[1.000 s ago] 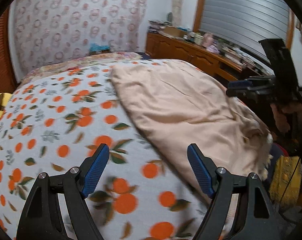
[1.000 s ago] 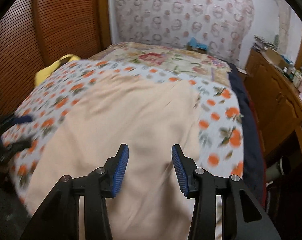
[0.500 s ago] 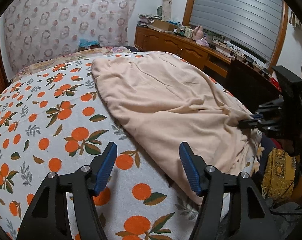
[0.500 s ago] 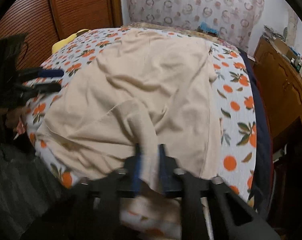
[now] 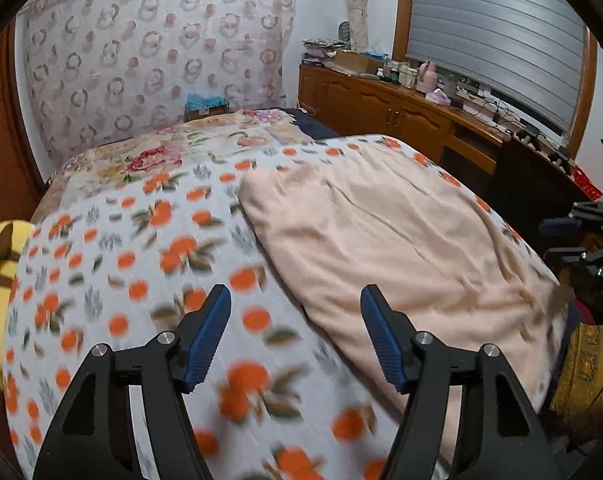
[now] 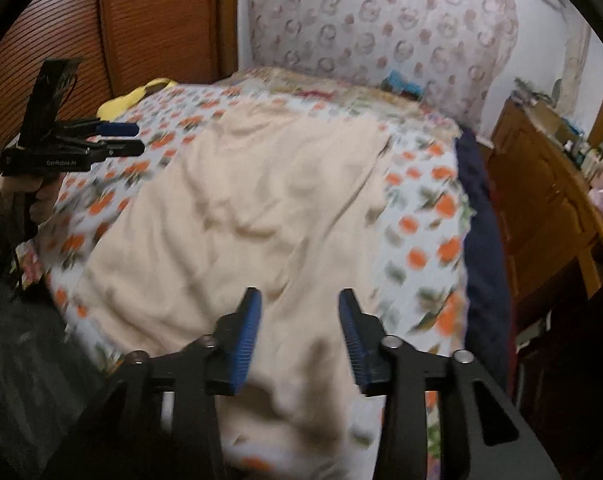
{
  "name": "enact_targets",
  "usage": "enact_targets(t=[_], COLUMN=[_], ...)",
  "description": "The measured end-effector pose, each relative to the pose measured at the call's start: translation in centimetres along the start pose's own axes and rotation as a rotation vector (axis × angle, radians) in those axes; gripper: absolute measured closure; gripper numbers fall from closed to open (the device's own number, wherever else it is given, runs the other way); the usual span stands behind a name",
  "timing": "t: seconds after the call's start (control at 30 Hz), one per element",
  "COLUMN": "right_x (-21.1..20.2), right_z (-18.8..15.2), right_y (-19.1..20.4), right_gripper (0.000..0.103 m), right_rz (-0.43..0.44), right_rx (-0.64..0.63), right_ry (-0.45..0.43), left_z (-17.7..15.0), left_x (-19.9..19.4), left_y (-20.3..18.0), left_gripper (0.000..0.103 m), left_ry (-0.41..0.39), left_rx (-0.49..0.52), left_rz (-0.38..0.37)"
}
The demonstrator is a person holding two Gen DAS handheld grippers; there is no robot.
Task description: Fold small clothes
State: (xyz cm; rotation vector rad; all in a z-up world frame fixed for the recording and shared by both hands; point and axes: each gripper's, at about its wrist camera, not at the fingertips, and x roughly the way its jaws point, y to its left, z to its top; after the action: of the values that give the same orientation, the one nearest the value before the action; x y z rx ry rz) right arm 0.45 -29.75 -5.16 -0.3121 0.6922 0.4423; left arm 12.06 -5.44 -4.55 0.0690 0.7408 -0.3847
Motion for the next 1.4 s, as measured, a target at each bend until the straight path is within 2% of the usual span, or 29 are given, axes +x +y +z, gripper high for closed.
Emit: enact_targets(t=[0.07, 0.13, 0.33, 0.5, 0.63, 0.77, 0.9, 1.0, 1.07, 1.1, 1.13, 1.17, 1.2, 1.27, 1.3, 1.4], right_x=[0.8, 2.1, 7.9, 14.6, 18.3, 19.4, 20.0, 20.2, 20.5, 20.4, 20.3, 20.2, 19.8, 18.2, 17.1, 13.1], right_z=[1.7, 3.3, 8.3, 10.9, 12.1, 12.9, 13.6, 13.4, 13.3, 13.3, 13.2, 13.2, 13.1, 13.0, 13.0, 13.2], right_y=[-1.0, -1.7, -3.8, -5.6, -7.1, -7.6, -7.7, -7.9, -7.8, -7.8, -7.8, -7.6, -7.3, -6.3, -6.0, -5.2], right_gripper=[0.055, 0.048, 0.043, 0.042, 0.042, 0.042, 0.042, 0.043, 0.056, 0.066, 0.084, 0.092, 0.092, 0.093, 0.094, 0.094], right_rz=[-0.007, -0.006, 0.01, 0.027, 0.04, 0.089, 0.091, 0.09, 0.109, 0.116, 0.129, 0.169, 0.155, 0.111, 0.127, 0.095], right_rx=[0.003, 0.007, 0.031, 0.079, 0.141, 0.169, 0.157, 0.15, 0.149, 0.146, 0.145, 0.151, 0.14, 0.104, 0.109, 0.106], right_ry=[-0.024, -0.042, -0.058, -0.009, 0.041, 0.045, 0.036, 0.032, 0.027, 0.026, 0.031, 0.037, 0.025, -0.048, -0.083, -0.195], left_z=[1.2, 2.2, 4.2, 5.2, 6.0, 6.6, 6.9, 6.8, 7.0, 7.1, 7.1, 7.1, 7.0, 7.1, 7.3, 8.4], left_x=[1.1, 2.4, 5.8, 8.0, 9.4, 10.7, 12.0, 13.0, 13.1, 13.1, 13.2, 13.1, 13.0, 12.1, 10.8, 6.5], left_y=[0.6, 1.2, 2.3, 3.3, 4.1, 4.6, 4.9, 4.9, 4.8, 4.9, 4.9, 4.9, 4.9, 4.6, 4.2, 3.5], left_gripper=[0.035, 0.035, 0.035, 0.035, 0.035, 0.035, 0.046, 0.05, 0.055, 0.071, 0.079, 0.091, 0.094, 0.095, 0.095, 0.095], left_ry=[0.006, 0.016, 0.055, 0.085, 0.102, 0.116, 0.134, 0.159, 0.144, 0.141, 0.147, 0.151, 0.157, 0.148, 0.12, 0.025], left_rx=[-0.001, 0.004, -0.025, -0.035, -0.053, -0.073, -0.095, -0.108, -0.104, -0.106, -0.113, -0.12, -0.132, -0.119, -0.108, -0.099], left_rz=[0.001, 0.009, 0.01, 0.034, 0.038, 0.011, -0.041, -0.085, -0.097, -0.102, -0.117, -0.131, -0.156, -0.152, -0.154, -0.162])
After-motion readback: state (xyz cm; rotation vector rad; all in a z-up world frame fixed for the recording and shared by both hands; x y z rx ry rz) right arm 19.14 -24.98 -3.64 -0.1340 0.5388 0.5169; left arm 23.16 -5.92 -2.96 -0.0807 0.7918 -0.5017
